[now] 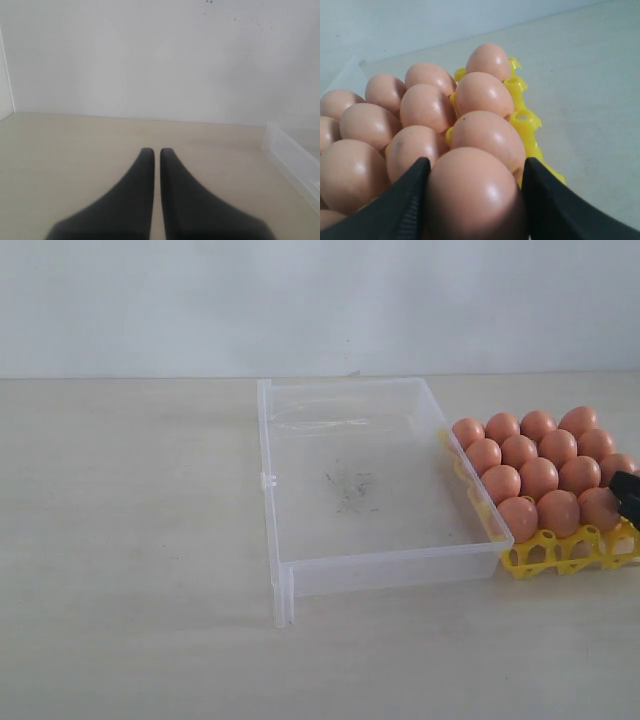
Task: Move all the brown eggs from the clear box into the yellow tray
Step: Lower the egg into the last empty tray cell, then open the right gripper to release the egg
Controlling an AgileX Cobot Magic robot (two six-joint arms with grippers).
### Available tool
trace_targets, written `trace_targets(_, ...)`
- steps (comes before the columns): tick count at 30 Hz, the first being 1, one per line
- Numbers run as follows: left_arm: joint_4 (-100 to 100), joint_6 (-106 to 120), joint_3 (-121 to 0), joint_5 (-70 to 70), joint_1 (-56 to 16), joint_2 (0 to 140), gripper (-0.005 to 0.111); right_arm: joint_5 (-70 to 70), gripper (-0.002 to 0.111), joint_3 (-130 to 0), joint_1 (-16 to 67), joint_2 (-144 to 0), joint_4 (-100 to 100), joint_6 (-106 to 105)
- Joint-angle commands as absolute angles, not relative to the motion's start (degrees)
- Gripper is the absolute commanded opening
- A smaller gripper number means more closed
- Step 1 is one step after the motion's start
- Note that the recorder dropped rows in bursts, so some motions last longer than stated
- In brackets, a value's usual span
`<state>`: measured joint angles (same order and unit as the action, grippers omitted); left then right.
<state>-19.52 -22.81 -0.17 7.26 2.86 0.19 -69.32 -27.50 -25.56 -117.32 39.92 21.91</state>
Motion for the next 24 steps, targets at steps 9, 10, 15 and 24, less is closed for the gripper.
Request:
trace_targets(9,-19.42,-22.86,0.0,7.37,2.77,0.0,0.004,-64.1,0.044,-27.34,-25.35,-117.21,41.43,22.7)
trace_targets(10,-19.42,-22.86,0.0,7.37,2.77,0.0,0.004,-64.1,0.044,-27.34,-25.35,-117.21,41.43,22.7)
trace_targets(15,-19.42,-22.86,0.0,7.37,2.77,0.0,0.004,-63.49,0.045,-27.34,-25.35,-117.21,41.33,22.84)
trace_targets(24,-19.42,-22.86,0.0,7.37,2.77,0.0,0.004,-60.81,0.045,-27.34,-25.35,-117.21,40.87,23.46)
